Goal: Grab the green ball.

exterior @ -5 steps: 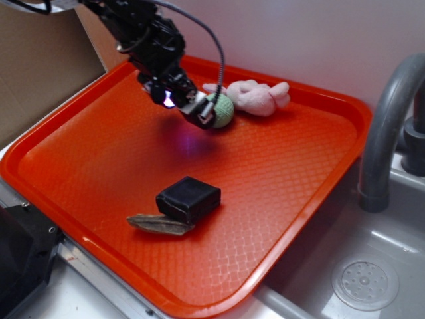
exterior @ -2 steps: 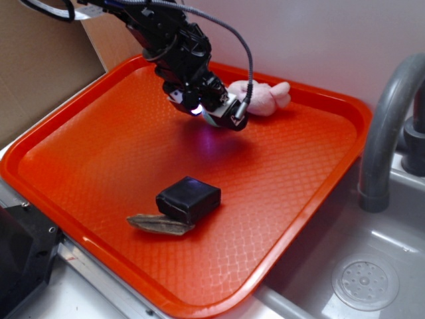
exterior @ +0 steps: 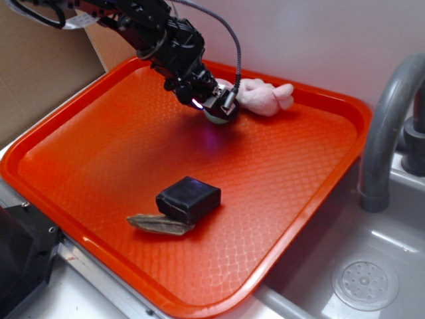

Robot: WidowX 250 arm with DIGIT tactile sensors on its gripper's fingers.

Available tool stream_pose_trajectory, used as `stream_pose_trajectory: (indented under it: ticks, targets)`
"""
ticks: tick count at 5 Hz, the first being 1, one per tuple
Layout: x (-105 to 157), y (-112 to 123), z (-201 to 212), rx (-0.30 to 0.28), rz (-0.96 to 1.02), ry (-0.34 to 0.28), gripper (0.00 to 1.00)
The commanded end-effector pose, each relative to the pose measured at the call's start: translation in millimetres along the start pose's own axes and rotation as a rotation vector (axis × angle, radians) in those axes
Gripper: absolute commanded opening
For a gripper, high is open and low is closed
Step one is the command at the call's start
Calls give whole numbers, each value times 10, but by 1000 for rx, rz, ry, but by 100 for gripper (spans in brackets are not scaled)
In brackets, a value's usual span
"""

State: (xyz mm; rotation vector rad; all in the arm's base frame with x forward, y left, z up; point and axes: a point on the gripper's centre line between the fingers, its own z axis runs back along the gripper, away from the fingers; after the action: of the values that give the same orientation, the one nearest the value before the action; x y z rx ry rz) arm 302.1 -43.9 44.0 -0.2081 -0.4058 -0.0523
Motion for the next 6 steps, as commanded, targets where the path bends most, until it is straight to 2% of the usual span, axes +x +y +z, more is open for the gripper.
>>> stream_pose_trajectory:
  ticks: [1, 2, 3, 4, 5, 6]
  targets:
    - [93, -6, 107, 37, -20, -26, 0]
    - [-60, 7, 450, 84, -46, 45, 0]
    - [-208, 39, 1107, 138, -6, 191, 0]
    - [-237, 56, 1733, 220, 82, 358, 0]
    - [-335, 76, 2351, 365, 288, 343, 0]
    - [-410, 194, 2738, 281, 322, 282, 0]
